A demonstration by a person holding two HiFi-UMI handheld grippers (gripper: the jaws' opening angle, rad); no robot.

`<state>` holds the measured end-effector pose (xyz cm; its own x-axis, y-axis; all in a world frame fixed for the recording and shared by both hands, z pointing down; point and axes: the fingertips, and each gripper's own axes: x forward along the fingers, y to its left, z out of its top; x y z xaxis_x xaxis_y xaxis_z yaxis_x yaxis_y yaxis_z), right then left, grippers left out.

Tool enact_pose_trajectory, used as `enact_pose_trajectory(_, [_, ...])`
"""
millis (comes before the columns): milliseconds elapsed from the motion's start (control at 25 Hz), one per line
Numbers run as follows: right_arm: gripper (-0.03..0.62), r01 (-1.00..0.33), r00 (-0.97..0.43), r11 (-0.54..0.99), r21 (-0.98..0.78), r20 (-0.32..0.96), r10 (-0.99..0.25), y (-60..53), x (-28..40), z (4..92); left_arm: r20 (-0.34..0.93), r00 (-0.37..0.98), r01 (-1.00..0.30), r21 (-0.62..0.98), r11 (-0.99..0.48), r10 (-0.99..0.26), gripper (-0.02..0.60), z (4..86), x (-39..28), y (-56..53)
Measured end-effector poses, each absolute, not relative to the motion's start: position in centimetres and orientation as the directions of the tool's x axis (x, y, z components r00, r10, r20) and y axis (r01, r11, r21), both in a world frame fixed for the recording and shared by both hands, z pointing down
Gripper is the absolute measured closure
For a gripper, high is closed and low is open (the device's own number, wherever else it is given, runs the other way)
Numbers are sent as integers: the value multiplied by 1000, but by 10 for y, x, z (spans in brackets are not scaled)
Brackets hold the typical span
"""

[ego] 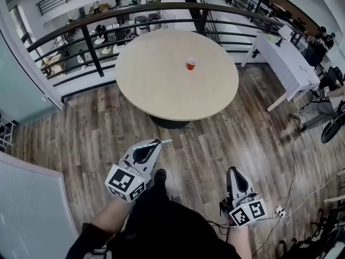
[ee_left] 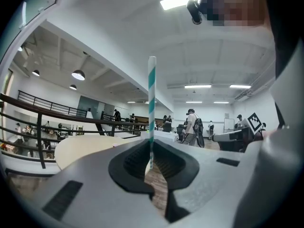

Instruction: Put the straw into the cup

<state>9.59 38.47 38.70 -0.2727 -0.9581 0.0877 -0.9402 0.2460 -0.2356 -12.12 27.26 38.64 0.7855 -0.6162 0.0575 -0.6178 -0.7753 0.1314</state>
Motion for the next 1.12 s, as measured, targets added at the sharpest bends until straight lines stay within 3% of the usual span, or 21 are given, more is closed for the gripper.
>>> enact_pose_trajectory(480, [571, -934, -302, 274, -229, 96, -948, 222, 77, 377, 57, 782, -623, 110, -775, -620, 554, 379, -137, 120])
enact_pose_trajectory(1120, [571, -914, -352, 312, -259, 124, -928, 111, 83, 393, 102, 796, -605, 147, -783, -596, 554, 404, -115, 34])
